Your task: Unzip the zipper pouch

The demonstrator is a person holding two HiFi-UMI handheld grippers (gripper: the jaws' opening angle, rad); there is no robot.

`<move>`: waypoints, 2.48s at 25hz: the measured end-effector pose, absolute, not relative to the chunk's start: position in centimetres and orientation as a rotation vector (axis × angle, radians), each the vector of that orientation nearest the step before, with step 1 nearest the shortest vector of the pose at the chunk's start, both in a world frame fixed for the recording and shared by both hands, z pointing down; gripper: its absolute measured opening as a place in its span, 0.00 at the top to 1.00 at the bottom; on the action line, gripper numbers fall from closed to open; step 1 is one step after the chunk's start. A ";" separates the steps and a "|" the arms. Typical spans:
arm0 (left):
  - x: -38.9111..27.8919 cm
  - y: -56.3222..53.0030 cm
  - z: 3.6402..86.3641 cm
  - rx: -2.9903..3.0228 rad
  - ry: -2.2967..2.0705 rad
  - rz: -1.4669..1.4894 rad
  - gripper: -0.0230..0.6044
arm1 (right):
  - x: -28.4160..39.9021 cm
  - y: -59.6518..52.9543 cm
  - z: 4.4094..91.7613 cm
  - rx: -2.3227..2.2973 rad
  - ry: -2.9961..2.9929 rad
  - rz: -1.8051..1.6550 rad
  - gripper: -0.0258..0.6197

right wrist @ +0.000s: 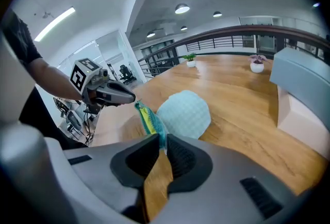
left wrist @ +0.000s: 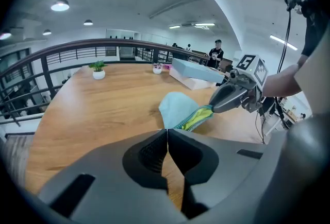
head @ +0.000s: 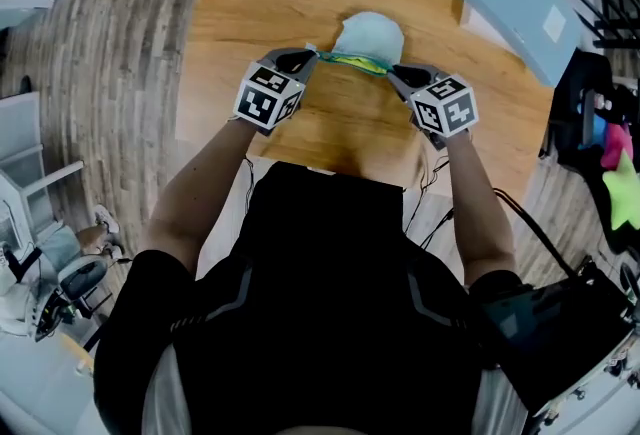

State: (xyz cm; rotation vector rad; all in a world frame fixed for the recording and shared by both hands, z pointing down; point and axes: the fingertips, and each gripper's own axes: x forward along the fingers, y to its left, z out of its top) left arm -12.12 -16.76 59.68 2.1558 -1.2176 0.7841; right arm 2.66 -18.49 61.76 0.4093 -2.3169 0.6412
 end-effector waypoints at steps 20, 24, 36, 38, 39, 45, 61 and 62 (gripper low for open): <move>-12.0 -13.8 65.7 2.066 -1.138 0.901 0.91 | 2.3 -15.5 66.9 0.385 -2.203 0.735 0.87; -12.2 -13.7 65.6 2.049 -1.155 0.867 0.91 | 2.3 -15.5 66.8 0.407 -2.201 0.727 0.86; -12.9 -13.1 61.4 2.116 -1.167 0.740 0.91 | 2.7 -13.9 64.5 0.442 -2.186 0.728 0.76; -12.5 -13.2 59.7 2.152 -1.147 0.690 0.91 | 3.1 -13.6 63.4 0.458 -2.204 0.731 0.76; -12.2 -13.4 58.7 2.179 -1.136 0.658 0.91 | 3.2 -13.7 62.7 0.469 -2.220 0.742 0.76; -12.7 -14.7 51.9 2.333 -1.207 0.530 0.91 | 3.0 -14.5 56.5 0.576 -2.338 0.703 0.76; -13.8 -15.8 34.7 2.555 -1.422 0.290 0.91 | 4.9 -16.1 35.4 0.957 -2.626 0.286 0.75; -13.7 -15.6 33.7 2.566 -1.429 0.267 0.91 | 5.4 -16.3 34.1 1.013 -2.645 0.265 0.75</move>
